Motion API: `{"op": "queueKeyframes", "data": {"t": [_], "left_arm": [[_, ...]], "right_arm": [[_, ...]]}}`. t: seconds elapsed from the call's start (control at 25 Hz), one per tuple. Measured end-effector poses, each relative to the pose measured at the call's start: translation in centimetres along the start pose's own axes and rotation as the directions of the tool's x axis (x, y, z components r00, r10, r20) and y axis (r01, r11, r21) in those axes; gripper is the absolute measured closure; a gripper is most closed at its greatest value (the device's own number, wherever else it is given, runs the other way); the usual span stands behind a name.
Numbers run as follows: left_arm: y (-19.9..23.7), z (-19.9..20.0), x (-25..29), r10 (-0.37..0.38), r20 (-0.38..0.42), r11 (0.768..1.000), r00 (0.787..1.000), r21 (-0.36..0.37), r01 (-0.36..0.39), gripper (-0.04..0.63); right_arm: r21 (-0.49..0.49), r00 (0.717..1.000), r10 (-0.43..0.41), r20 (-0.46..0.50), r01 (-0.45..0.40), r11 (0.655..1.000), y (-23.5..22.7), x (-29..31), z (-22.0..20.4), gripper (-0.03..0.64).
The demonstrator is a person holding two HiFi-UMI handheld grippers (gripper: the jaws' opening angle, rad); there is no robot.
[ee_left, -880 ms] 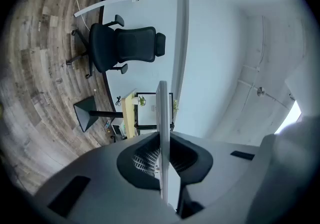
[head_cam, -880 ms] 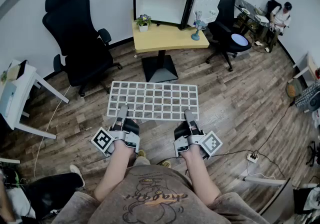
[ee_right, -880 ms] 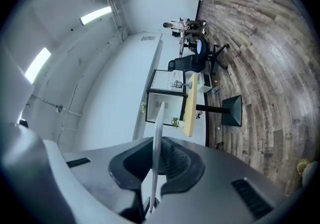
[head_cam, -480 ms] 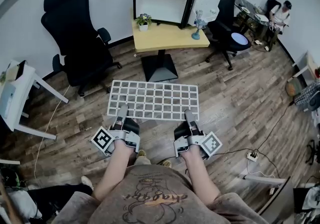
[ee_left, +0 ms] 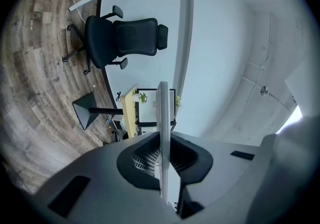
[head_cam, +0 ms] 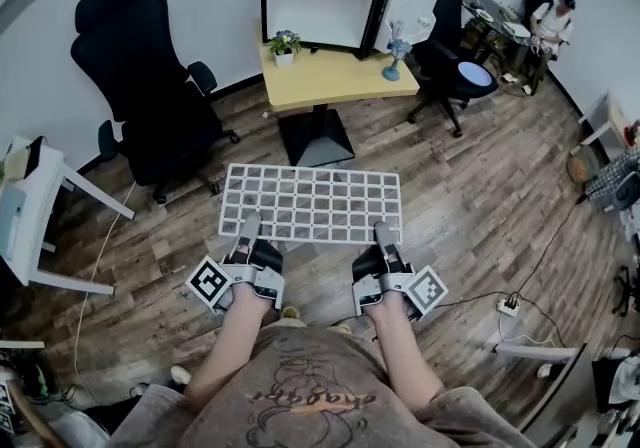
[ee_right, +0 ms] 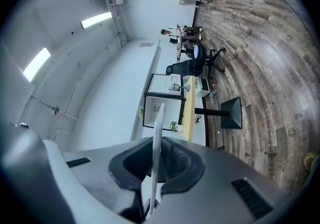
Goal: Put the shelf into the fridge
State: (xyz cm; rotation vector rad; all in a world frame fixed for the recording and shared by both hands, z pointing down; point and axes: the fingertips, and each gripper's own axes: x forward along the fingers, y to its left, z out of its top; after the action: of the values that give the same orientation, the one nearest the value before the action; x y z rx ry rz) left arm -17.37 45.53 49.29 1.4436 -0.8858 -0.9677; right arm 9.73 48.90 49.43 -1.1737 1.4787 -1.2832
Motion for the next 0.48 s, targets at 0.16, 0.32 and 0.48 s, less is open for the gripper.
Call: {"op": "queueKeyframes", "data": {"t": [0.16,0.32,0.48], "left_arm": [[0.4,1.4,1.1,-0.008,-0.027,1.0,1.0,0.016,0.009,0.545],[0.5,2.1,2.3,-0.007,-0.032,1.0,0.999,0.003,0.008,0.545],[0.8,2.8,3.1,0.003,-0.034,1.0,0.999,0.005,-0.003,0.545]], "right_arm": [[-0.013,1.0,-0.005,0.005,0.005,1.0,-0.5,1.2,-0.5,0.588],[-0.008,1.0,-0.011,0.011,0.011,1.0,-0.7,2.4,-0.6,0.588],[-0.017,1.0,-0.008,0.01,0.008,1.0,-0.5,3.4,-0.5,0.588]]}}
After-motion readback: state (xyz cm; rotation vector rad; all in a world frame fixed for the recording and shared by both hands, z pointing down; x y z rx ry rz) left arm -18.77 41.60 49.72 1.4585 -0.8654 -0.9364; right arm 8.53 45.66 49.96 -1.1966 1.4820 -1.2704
